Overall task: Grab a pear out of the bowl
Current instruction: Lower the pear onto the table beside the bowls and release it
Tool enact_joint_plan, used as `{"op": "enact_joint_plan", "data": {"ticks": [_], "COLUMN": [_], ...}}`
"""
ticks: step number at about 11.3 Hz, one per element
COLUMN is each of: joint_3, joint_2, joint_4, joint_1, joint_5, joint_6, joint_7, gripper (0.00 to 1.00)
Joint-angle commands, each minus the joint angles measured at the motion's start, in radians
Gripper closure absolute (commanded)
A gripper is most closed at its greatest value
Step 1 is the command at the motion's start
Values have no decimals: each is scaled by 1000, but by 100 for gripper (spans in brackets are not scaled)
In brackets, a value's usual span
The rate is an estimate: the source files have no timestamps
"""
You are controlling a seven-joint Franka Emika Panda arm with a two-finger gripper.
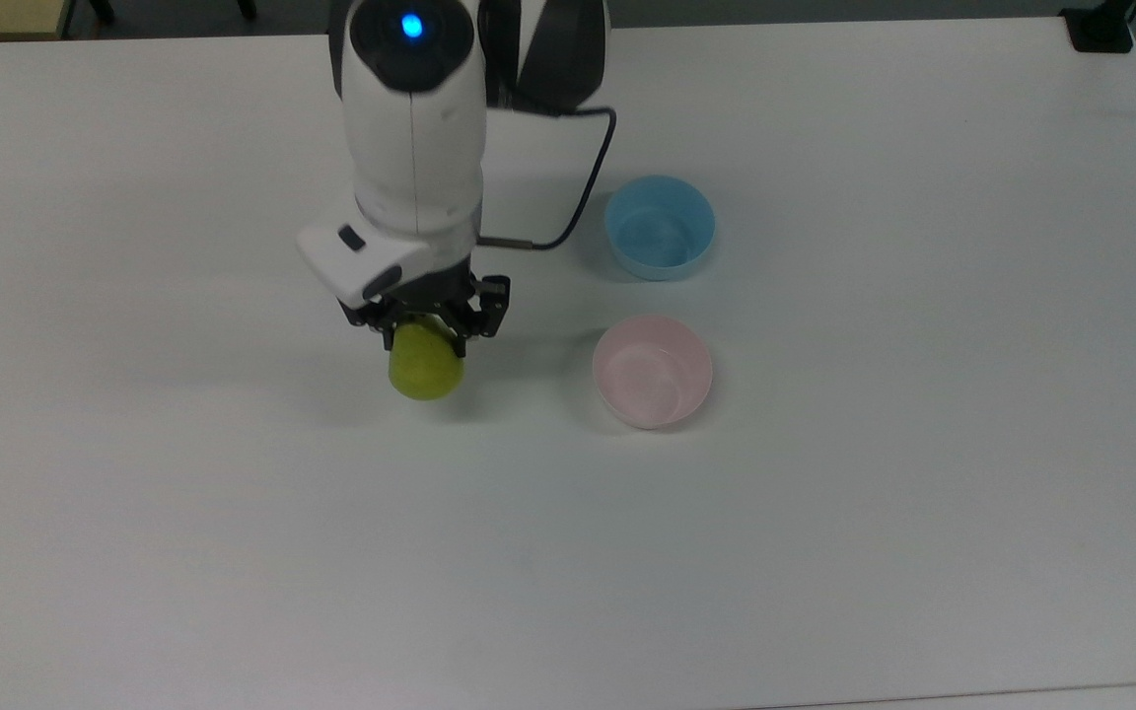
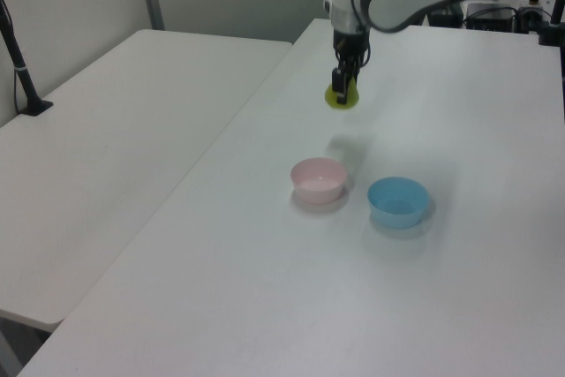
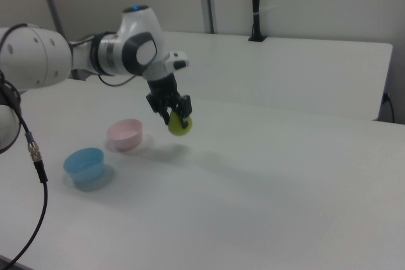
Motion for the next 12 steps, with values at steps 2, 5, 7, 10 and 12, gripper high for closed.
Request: {"op": "enact_joint_plan", "data": {"ticks": [2,5,7,10,12], "joint_3": [-1,-1,-1,-1,-3], "joint_2": [73,90,78,-37,-139], "joint_4": [-4,-21,-20,-11,-11], "joint_1": [6,11,8,-1,-9], "joint_5": [-16,-27,-24,-10,-6], "joint_6": [6,35,25,-90,-219], "joint_7": [-24,-19,-15,-7,-7], "gripper": [61,14,0,0,0]}}
